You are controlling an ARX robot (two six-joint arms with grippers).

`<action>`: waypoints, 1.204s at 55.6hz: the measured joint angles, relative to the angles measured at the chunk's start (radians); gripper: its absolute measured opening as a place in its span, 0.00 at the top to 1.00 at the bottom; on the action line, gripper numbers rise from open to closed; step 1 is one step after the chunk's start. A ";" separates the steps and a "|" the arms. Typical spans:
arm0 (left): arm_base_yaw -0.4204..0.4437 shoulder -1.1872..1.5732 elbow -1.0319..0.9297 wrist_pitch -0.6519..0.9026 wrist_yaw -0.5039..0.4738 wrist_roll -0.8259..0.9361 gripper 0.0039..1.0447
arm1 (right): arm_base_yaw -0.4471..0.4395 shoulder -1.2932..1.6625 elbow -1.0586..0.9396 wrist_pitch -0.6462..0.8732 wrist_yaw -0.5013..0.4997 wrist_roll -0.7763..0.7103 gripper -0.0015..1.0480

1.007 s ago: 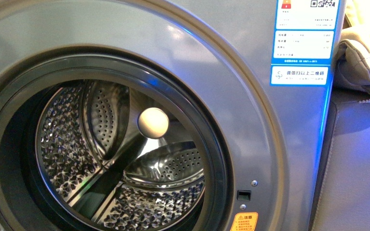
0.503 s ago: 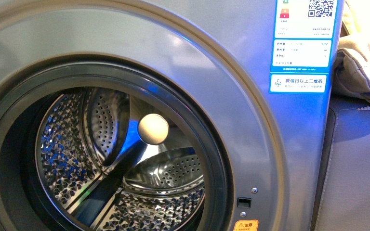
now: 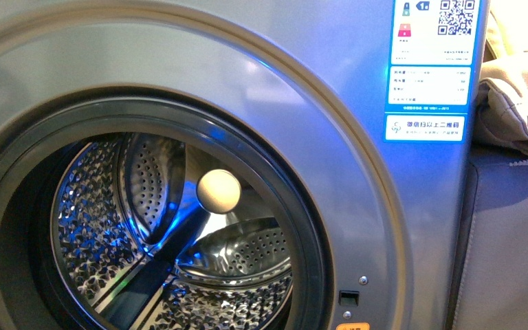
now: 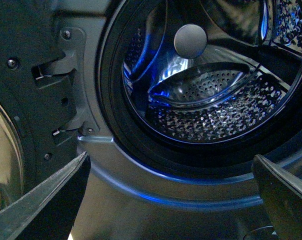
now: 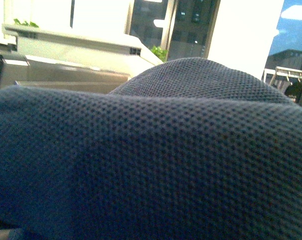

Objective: Put clothes into washing machine

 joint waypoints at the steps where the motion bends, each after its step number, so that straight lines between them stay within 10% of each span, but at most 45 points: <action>1: 0.000 0.000 0.000 0.000 0.000 0.000 0.06 | 0.014 -0.003 0.018 -0.012 0.009 0.000 0.88; 49: 0.000 0.000 0.000 0.000 0.000 0.000 0.06 | 1.024 0.116 0.630 -0.666 0.378 -0.122 0.88; 67: 0.000 0.000 0.000 0.000 0.000 0.000 0.06 | 1.172 0.217 0.673 -0.661 0.446 -0.153 0.88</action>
